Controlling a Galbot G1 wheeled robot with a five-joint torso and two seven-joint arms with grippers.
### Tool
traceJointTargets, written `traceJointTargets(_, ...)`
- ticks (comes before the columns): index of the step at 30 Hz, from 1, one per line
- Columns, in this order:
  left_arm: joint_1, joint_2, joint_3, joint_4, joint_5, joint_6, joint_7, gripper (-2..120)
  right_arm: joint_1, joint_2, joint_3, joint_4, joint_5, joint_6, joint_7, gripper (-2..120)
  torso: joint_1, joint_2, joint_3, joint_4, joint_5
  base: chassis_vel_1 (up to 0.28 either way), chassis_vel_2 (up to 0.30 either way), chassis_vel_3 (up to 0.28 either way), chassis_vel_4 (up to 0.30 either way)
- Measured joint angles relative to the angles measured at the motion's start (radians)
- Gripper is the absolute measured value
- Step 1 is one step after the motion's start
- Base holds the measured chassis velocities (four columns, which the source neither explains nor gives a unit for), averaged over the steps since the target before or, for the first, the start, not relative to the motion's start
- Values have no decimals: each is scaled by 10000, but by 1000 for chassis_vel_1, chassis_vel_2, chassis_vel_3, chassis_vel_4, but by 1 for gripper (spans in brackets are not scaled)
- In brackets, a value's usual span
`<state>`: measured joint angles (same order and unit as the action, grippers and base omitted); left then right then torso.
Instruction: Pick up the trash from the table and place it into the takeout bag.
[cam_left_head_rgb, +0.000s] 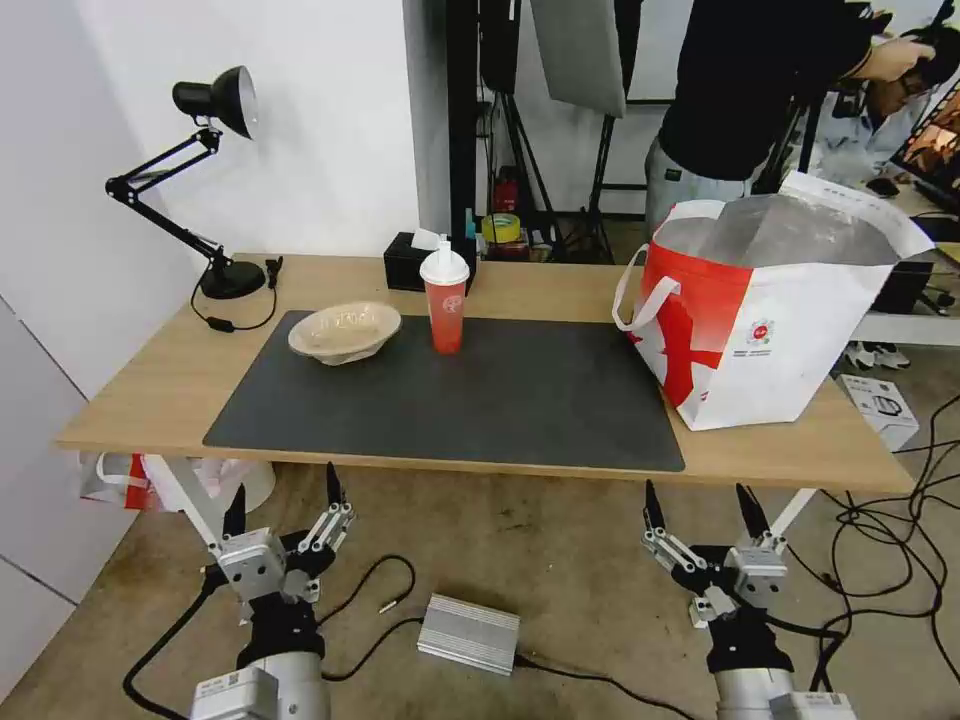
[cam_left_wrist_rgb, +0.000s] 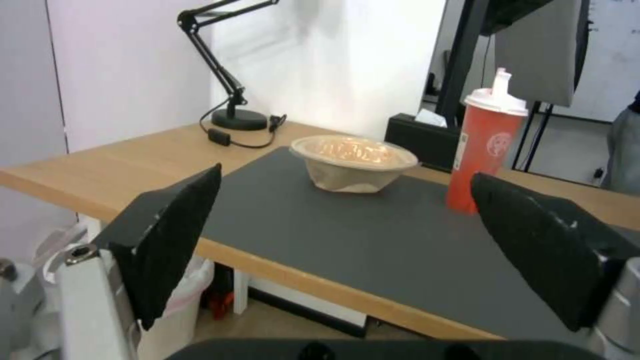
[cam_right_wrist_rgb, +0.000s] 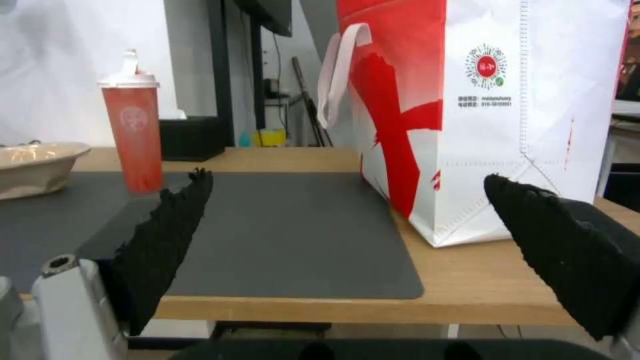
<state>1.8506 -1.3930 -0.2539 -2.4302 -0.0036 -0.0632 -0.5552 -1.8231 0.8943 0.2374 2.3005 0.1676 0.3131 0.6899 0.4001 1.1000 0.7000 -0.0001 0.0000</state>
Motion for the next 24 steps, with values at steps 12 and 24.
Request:
traceJointTargets(12,-3,-70,12,64,15,-3,-10,100,191,-117,82,221,214,51,-236,100,-1,0,0,1,0,0,0,0,0)
traceJointTargets(24,-23,-26,-108,78,-111,-92,-20,100,1385,-842,298,266,1865,1318,-3296,100,0,0,0,1,0,0,0,0,0)
